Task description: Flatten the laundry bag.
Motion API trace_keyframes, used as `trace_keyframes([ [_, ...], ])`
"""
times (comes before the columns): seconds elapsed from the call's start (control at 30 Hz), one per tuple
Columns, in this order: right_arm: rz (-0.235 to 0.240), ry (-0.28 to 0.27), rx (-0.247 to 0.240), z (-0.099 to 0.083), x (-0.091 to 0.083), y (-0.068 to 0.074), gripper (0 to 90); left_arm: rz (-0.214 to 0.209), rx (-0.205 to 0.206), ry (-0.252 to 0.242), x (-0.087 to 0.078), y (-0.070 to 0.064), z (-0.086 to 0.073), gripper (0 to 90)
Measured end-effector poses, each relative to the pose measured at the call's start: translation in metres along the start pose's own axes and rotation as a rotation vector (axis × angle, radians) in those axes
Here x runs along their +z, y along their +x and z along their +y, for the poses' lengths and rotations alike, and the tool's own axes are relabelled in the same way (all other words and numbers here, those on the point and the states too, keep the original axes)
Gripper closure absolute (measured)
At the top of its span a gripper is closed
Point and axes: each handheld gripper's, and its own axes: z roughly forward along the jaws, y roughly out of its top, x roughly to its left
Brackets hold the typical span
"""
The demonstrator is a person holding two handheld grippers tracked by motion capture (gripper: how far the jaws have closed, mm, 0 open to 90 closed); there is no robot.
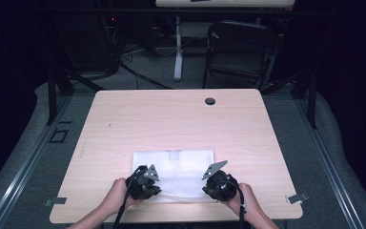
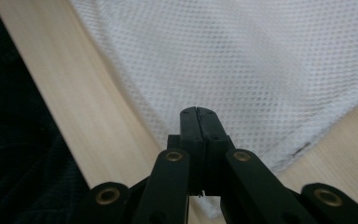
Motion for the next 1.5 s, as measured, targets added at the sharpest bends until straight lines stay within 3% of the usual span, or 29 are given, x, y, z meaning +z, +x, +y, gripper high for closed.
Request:
trace_keyframes([
  [0.2, 0.032, 0.038, -0.053, -0.002, 0.009, 0.014, 90.0, 0.004, -0.013, -0.024, -0.003, 0.001, 0.001, 87.9],
  [0.23, 0.023, 0.064, -0.078, -0.001, 0.011, 0.015, 90.0, 0.004, -0.011, -0.026, -0.004, 0.001, 0.001, 87.9],
  [0.3, 0.022, 0.07, -0.078, -0.001, 0.017, 0.016, 90.0, 0.005, -0.017, -0.037, -0.004, 0.001, 0.001, 87.9],
  [0.57, -0.06, 0.067, -0.112, 0.004, 0.034, 0.015, 90.0, -0.002, -0.006, -0.039, -0.004, 0.0, 0.001, 87.9],
  [0.97, -0.06, 0.054, -0.09, 0.003, 0.037, 0.009, 90.0, 0.036, -0.011, -0.066, -0.012, 0.003, 0.002, 88.2],
  [1.5, -0.056, 0.052, -0.079, 0.003, 0.037, 0.009, 90.0, 0.093, -0.089, -0.18, -0.035, 0.018, 0.009, 88.2],
])
